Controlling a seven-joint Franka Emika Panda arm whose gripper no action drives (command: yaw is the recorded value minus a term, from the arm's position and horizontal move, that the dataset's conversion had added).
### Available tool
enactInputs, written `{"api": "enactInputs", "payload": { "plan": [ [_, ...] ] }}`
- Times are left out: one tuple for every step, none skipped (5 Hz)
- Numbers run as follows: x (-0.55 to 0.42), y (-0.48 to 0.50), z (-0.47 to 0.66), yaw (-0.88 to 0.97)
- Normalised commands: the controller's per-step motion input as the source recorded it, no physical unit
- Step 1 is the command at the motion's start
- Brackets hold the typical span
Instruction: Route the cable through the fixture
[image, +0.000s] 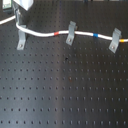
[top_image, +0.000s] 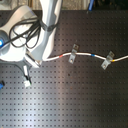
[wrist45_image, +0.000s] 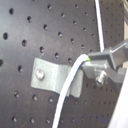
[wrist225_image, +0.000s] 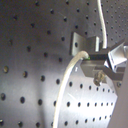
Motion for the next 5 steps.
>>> {"api": "enactInputs", "payload": {
  "plan": [
    [0.059,0.084,0.18,0.0],
    [0.319,-0.095,0.12,0.0],
    [0.378,-0.191,0.06,0.0],
    [0.174,-0.083,0.22,0.0],
    [-0.1,0.096,0.29,-0.07]
  ]
}}
